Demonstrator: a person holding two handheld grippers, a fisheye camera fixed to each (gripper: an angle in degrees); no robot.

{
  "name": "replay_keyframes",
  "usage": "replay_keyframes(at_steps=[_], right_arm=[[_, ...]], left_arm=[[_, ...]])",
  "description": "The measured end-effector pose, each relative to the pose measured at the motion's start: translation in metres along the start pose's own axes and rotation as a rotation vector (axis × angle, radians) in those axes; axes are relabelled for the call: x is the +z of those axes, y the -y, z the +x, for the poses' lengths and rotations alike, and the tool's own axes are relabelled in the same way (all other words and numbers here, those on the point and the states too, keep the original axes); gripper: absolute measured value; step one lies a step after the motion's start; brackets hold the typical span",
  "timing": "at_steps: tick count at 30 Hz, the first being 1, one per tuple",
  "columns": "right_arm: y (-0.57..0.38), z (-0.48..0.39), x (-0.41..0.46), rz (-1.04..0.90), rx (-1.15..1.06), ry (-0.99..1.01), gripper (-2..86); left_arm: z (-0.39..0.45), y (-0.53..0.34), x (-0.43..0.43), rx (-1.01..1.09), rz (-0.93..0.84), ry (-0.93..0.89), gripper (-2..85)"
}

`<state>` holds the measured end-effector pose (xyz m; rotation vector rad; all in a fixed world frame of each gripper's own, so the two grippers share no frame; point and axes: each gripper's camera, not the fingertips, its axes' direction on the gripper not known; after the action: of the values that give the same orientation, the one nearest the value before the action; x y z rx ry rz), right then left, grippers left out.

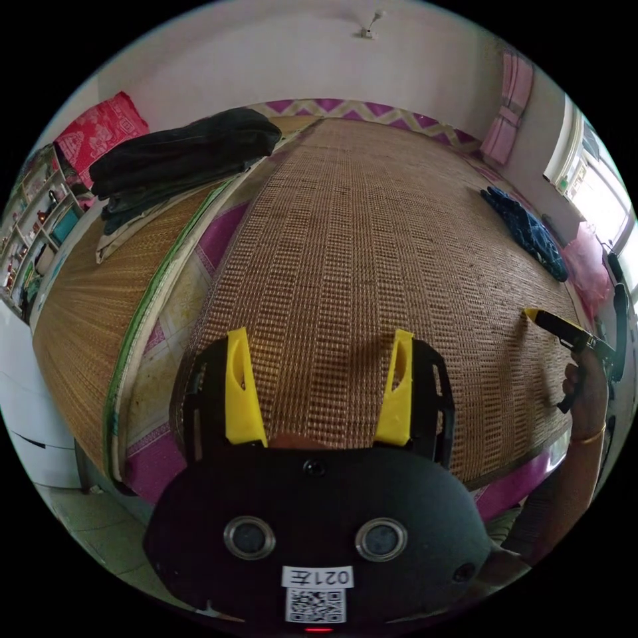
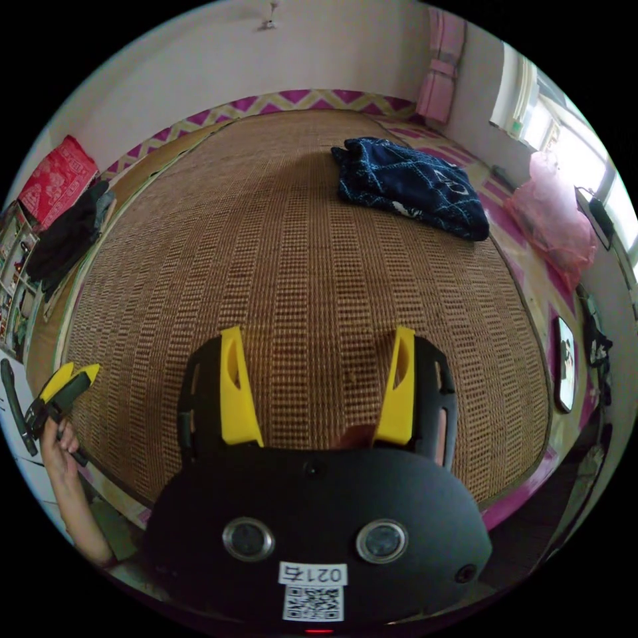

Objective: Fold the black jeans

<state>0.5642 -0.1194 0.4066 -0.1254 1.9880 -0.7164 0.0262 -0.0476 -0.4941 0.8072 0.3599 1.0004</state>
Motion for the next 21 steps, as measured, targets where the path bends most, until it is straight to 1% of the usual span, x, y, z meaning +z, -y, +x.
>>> replay_keyframes(at_steps=[1,2,3,5,6,9,11,13,14,15,16,18,19,21], right_arm=[[0.001,-0.002,-0.001,-0.002,0.002,0.0,27.5],[0.002,-0.006,-0.005,-0.005,0.001,-0.002,24.5],[0.001,-0.012,-0.01,0.002,-0.012,0.009,19.8],[-0.004,-0.023,-0.02,0.033,-0.067,0.027,12.5],[-0.008,-0.032,-0.024,0.054,-0.113,0.043,10.5],[-0.006,-0.051,-0.031,0.053,-0.182,0.049,8.4],[-0.001,-0.056,-0.033,0.05,-0.178,0.065,7.2],[0.006,-0.064,-0.038,0.027,-0.195,0.078,3.6],[0.012,-0.077,-0.045,0.01,-0.271,0.154,1.4],[0.015,-0.093,-0.059,0.056,-0.322,0.25,0.3],[0.016,-0.103,-0.069,0.104,-0.348,0.284,0.3],[0.015,-0.167,-0.116,0.335,-0.519,0.339,0.7],[0.014,-0.186,-0.128,0.393,-0.57,0.356,1.0],[0.017,-0.266,-0.164,0.574,-0.759,0.466,5.1]], left_arm=[[-0.002,-0.002,-0.002,-0.001,0.003,0.004,23.4],[-0.005,-0.006,-0.009,-0.003,0.018,0.022,19.1],[-0.009,-0.012,-0.016,0.006,0.039,0.033,11.3],[-0.017,-0.023,-0.027,0.034,0.073,0.025,3.0],[-0.022,-0.03,-0.034,0.052,0.092,0.02,0.5],[-0.042,-0.046,-0.05,0.082,0.101,0.034,-0.6],[-0.058,-0.059,-0.062,0.082,0.137,0.052,-0.7],[-0.078,-0.071,-0.076,0.072,0.172,0.068,-0.8],[-0.092,-0.08,-0.086,0.056,0.199,0.083,-0.6],[-0.107,-0.088,-0.094,0.039,0.211,0.087,-0.5],[-0.114,-0.091,-0.097,0.034,0.214,0.08,-0.4],[-0.145,-0.104,-0.111,-0.005,0.228,0.044,-0.8],[-0.153,-0.108,-0.114,-0.019,0.235,0.038,-0.8],[-0.179,-0.12,-0.127,-0.046,0.261,0.004,-0.9]])
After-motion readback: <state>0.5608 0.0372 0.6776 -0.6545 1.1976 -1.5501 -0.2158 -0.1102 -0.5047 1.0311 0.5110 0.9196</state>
